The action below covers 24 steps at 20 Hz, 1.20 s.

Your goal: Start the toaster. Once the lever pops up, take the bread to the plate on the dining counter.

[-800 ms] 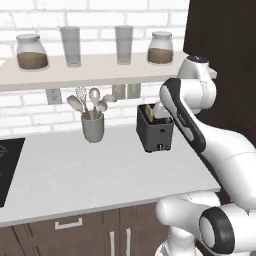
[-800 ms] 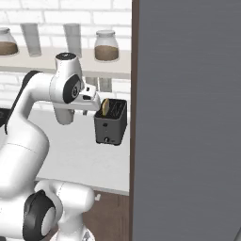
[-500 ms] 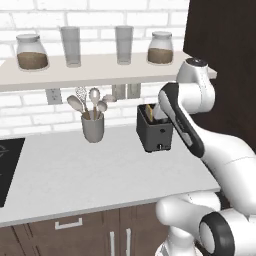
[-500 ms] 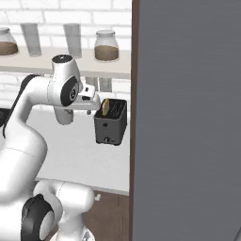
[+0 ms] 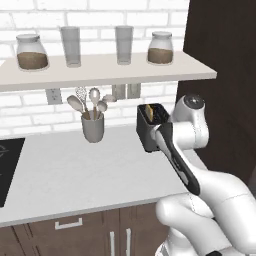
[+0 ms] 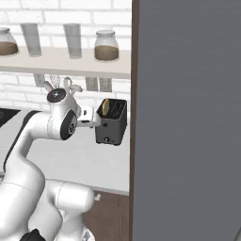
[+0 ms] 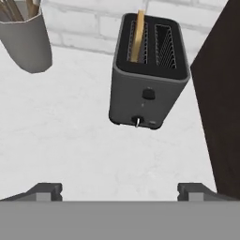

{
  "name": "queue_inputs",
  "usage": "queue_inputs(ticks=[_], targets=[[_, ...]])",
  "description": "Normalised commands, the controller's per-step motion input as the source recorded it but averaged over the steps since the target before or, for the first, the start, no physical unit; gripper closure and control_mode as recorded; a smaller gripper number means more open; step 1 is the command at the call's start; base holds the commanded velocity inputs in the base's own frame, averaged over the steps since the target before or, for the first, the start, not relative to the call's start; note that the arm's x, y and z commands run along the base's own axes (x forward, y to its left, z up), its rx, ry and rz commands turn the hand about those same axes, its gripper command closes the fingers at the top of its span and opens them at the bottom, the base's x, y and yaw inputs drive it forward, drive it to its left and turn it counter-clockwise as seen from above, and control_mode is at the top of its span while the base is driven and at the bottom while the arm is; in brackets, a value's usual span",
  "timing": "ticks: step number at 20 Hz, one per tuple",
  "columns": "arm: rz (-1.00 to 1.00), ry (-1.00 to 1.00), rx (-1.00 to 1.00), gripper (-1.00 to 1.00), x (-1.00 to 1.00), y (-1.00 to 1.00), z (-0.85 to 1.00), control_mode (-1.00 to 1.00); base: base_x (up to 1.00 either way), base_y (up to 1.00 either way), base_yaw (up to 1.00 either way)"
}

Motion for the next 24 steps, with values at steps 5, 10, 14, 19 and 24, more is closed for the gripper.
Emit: queue_inputs(ticks=[5, 10, 14, 19, 24], targets=[[0.01, 0.09, 0.05, -1.00, 0.43, 0.00, -0.26, -1.00, 0.00, 0.00, 0.00], [0.00, 0.12, 0.06, -1.00, 0.52, 0.00, -0.07, -1.00, 0.00, 0.00, 0.00], [0.00, 0.08, 0.02, -1.00, 0.53, 0.00, -0.01, -1.00, 0.00, 0.00, 0.00], [0.00, 0.02, 0.00, -1.00, 0.43, 0.00, -0.02, -1.00, 0.00, 0.00, 0.00], [0.00, 0.00, 0.00, -1.00, 0.30, 0.00, -0.15, -1.00, 0.00, 0.00, 0.00]])
